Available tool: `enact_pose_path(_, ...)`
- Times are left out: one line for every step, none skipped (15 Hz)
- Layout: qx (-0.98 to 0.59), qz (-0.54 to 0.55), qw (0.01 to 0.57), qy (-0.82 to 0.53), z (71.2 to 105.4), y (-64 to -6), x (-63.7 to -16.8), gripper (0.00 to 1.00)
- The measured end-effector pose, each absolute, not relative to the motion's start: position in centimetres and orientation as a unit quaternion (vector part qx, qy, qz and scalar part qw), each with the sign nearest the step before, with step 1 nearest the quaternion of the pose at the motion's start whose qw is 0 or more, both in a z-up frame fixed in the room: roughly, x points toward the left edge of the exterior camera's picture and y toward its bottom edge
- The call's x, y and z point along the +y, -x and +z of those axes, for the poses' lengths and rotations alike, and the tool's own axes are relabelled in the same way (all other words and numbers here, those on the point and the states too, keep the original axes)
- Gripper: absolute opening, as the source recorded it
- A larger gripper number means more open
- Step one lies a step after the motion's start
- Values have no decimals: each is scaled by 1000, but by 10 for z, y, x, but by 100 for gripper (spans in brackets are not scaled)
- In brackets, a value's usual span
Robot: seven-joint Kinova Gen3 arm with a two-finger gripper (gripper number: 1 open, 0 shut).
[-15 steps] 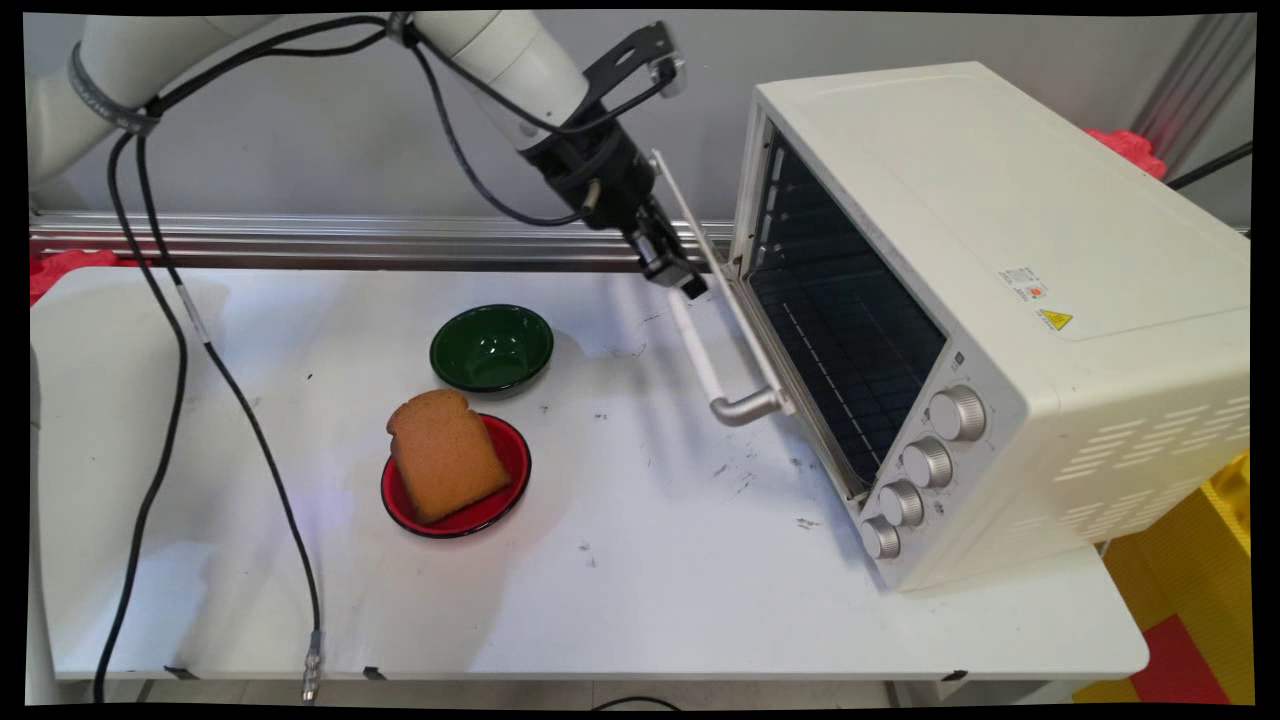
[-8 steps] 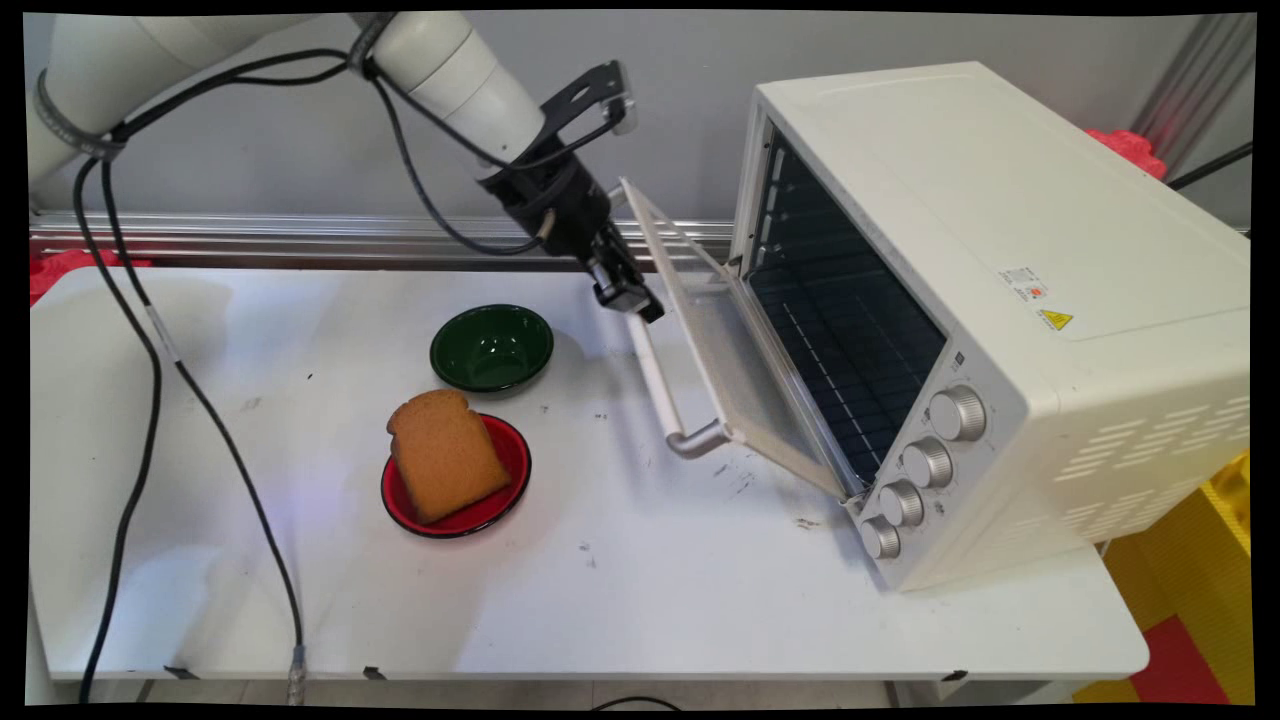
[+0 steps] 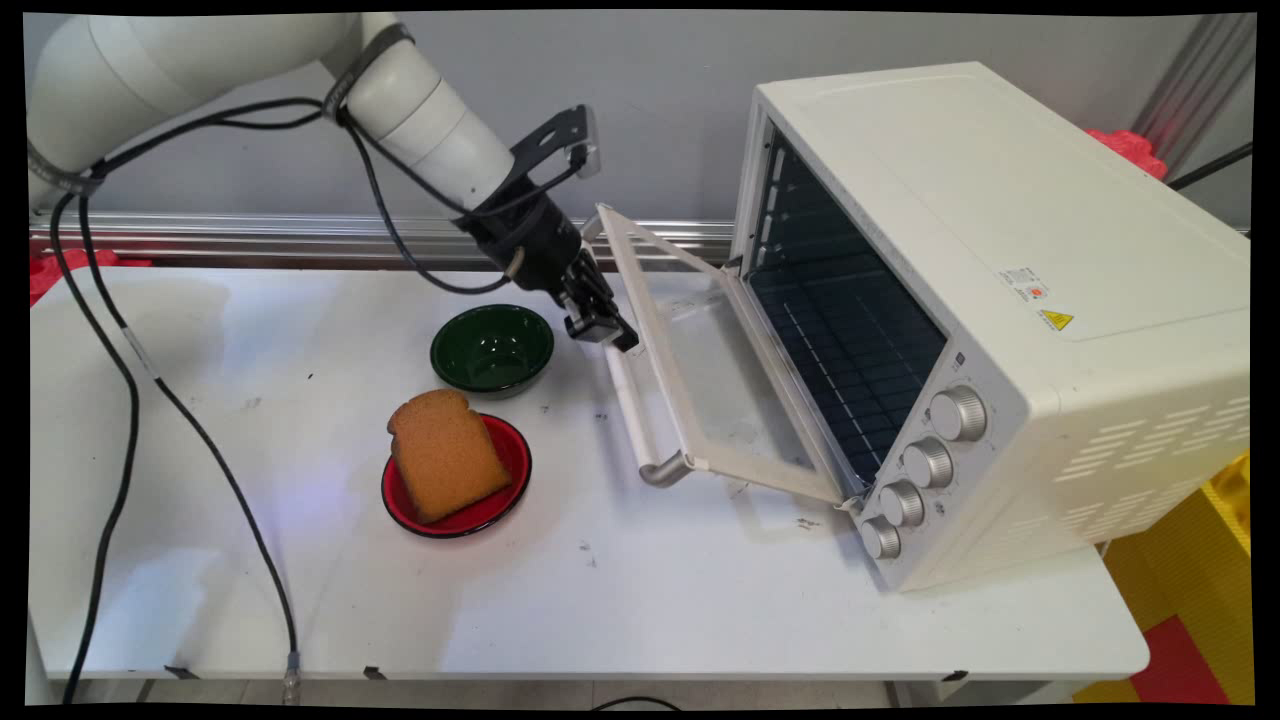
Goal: Open the oven
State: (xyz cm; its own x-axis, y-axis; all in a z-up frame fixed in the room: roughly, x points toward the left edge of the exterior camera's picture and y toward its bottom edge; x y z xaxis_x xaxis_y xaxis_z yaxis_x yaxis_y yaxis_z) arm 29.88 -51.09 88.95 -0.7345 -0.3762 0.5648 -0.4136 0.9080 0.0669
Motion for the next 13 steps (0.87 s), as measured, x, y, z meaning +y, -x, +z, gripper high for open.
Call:
enact_pose_path(-931,32,298,-211,885,-301,-510,0)
enact_pose_path(-930,32,299,-210,880,-303,-508,0)
enact_pose_path(-930,32,300,-209,875,-305,-507,0)
enact_pose_path(-930,33,300,-208,870,-307,-506,0)
enact_pose_path(-930,33,301,-207,865,-310,-505,0)
enact_pose_path(-930,34,301,-207,862,-312,-504,0)
enact_pose_path(-930,34,301,-206,859,-315,-503,0)
enact_pose_path(-930,35,301,-207,856,-318,-501,0)
enact_pose_path(-930,35,301,-206,854,-321,-500,0)
enact_pose_path(-931,35,301,-206,852,-323,-500,0)
enact_pose_path(-931,35,300,-206,850,-325,-498,0)
enact_pose_path(-931,36,300,-207,849,-328,-498,0)
enact_pose_path(-931,37,299,-208,849,-330,-497,0)
